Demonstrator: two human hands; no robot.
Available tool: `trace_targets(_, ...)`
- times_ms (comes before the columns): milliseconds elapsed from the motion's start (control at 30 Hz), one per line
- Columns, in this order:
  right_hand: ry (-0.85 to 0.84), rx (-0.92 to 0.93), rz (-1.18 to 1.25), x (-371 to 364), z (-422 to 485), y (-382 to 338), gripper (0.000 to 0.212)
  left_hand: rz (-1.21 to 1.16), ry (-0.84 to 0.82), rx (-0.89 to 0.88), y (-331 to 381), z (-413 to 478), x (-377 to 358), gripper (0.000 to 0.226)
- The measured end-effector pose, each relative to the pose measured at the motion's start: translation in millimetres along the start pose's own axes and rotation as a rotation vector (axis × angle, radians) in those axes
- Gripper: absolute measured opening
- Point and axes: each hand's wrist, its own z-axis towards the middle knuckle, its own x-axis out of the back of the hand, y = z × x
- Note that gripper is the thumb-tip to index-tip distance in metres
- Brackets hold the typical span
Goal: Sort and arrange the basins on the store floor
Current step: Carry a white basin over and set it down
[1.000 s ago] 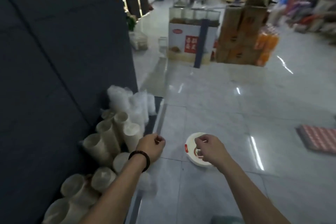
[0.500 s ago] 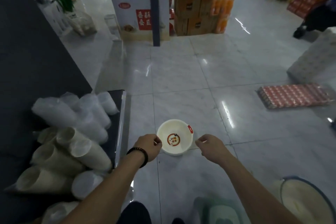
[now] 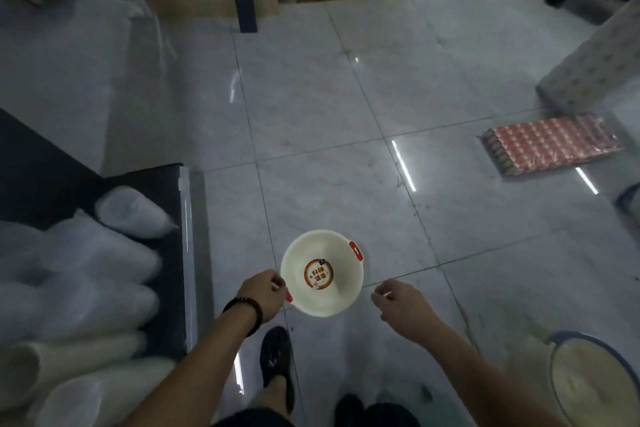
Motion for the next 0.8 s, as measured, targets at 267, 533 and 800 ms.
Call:
trace_targets(267,-0.062,-0.137,0.022,-80,256,46,0.035,-0.148,-0.142,0.265,-67,217,-93,0.02)
trace_targets(533,-0.037,-0.226,0.004,-175,481,127,0.045,-0.47,-0.124,0.647,-166,393,-226,0.078)
trace_targets(800,-0.071,-0.239,0.34,-205,608,162,0.054,-0.92,-0.006,0.717,-230,481,-303,0.067)
